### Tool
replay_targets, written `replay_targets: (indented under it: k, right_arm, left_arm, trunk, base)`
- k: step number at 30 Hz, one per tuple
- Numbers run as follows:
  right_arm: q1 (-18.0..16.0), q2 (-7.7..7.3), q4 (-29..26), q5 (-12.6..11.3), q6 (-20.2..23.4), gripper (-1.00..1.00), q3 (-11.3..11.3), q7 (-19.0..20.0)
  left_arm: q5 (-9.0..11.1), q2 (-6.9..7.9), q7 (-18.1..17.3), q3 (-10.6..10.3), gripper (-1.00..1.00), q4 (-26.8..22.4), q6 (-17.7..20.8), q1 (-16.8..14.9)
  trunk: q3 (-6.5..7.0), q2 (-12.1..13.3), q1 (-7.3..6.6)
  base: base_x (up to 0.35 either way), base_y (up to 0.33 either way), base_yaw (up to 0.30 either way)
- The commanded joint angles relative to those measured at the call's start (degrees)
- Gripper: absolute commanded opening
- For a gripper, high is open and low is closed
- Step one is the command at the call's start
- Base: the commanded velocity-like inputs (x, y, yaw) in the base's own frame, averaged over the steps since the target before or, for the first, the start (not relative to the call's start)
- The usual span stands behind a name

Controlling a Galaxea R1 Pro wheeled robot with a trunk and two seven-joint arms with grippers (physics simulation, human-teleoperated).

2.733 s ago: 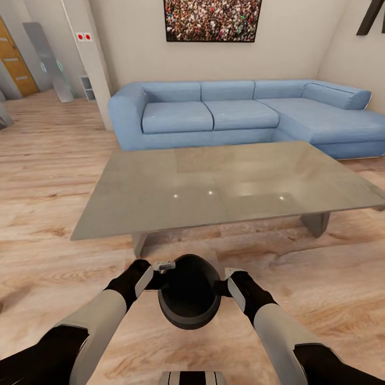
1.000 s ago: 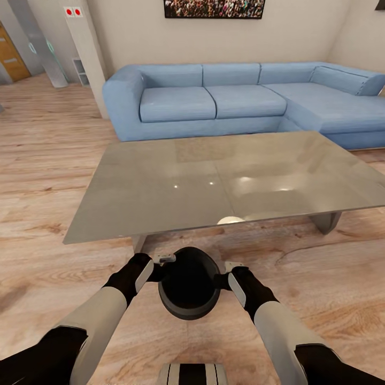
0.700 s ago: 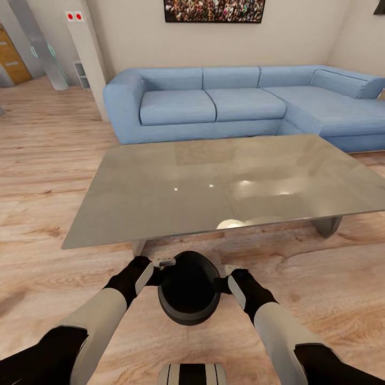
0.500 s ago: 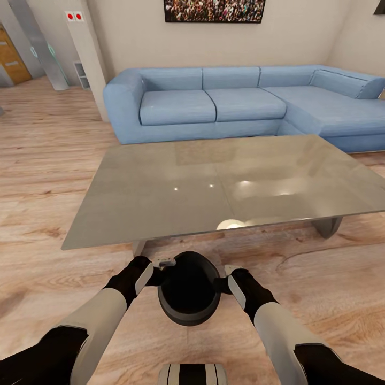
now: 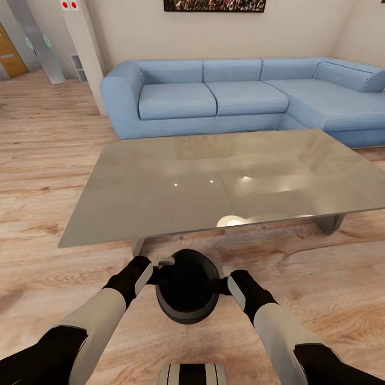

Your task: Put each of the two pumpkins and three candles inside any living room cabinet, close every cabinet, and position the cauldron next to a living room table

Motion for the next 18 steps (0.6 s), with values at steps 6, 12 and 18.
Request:
replay_targets:
  k: [6, 12, 18]
  right_arm:
    - [-0.01, 0.02, -0.08, -0.59, 0.24, 1.00, -0.08, -0.30]
    - [-0.01, 0.02, -0.09, -0.59, 0.24, 1.00, -0.08, -0.30]
    - [-0.01, 0.02, -0.08, -0.59, 0.24, 1.00, -0.08, -0.30]
  left_arm:
    - [0.56, 0.06, 0.22, -0.44, 1.00, -0.07, 0.23, -0.02]
    - [0.56, 0.05, 0.25, -0.45, 1.00, -0.07, 0.23, -0.01]
    - [0.56, 0.07, 0.19, -0.45, 1.00, -0.18, 0.23, -0.01]
  trunk:
    - [-0.04, -0.02, -0.01]
    - [-0.04, -0.02, -0.01]
    - [0.18, 0.00, -0.04]
  base:
    - [0.000, 0.000, 0.000]
    - [0.000, 0.000, 0.000]
    - [0.000, 0.000, 0.000]
